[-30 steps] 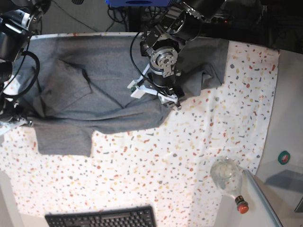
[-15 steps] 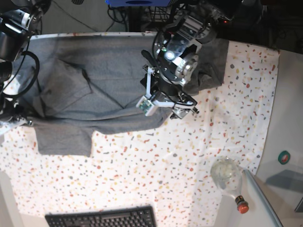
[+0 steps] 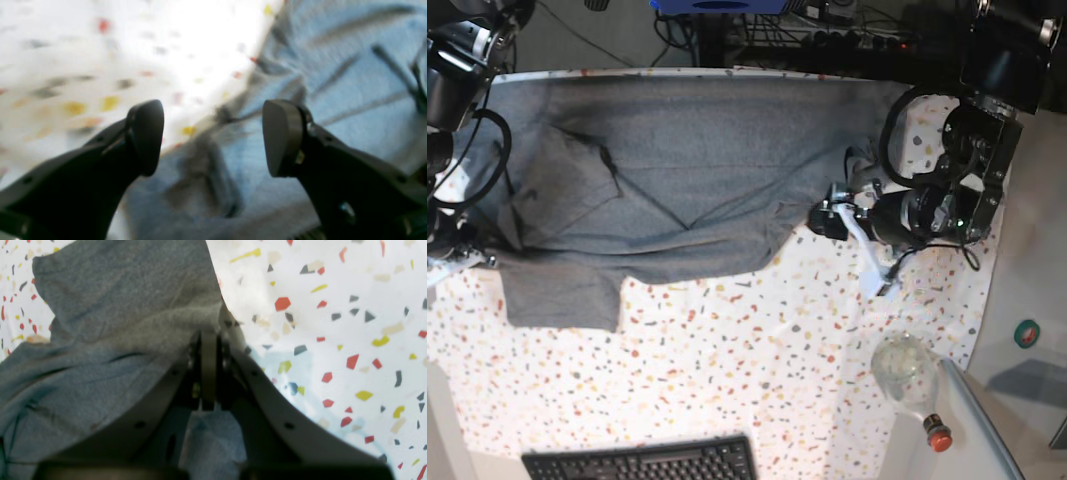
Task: Layout the t-shirt on the table in an organized manner, then fold the t-shirt properly
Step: 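Release the fold and grasp the shirt's side edge with the left gripper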
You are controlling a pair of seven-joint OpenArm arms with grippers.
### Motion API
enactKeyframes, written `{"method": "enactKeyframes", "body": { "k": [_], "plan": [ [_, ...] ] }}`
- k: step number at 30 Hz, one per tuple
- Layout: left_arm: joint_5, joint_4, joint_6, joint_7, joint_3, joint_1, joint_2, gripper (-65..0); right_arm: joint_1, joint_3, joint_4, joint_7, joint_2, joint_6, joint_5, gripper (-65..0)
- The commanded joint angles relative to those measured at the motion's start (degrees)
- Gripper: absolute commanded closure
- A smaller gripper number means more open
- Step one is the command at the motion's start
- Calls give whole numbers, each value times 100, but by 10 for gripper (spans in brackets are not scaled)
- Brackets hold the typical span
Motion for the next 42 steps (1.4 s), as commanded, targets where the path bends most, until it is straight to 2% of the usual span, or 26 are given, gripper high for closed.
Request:
{"method": "enactKeyframes", "body": {
  "k": [1,3,12,22,29,42],
  "plan": [
    [-161,129,-46,-100,154,-185,-75,-434,121,19,113,97,116,6,25,0],
    [-188,59,-46,-100,374,-273,-92,-434,121,19,113,97,116,6,25,0],
    [-205,-926,-55,-91,365,-273,31,-434,112,19,104,97,151,6,25,0],
    [-205,-926,-55,-100,365,-264,66,-431,112,19,104,97,124,6,25,0],
    [-205,-469,-55,-91,365,-220,84,-431,103,19,104,97,124,6,25,0],
    [-196,-539,-55,-91,365,-220,84,-431,103,19,104,97,124,6,25,0]
  ]
}}
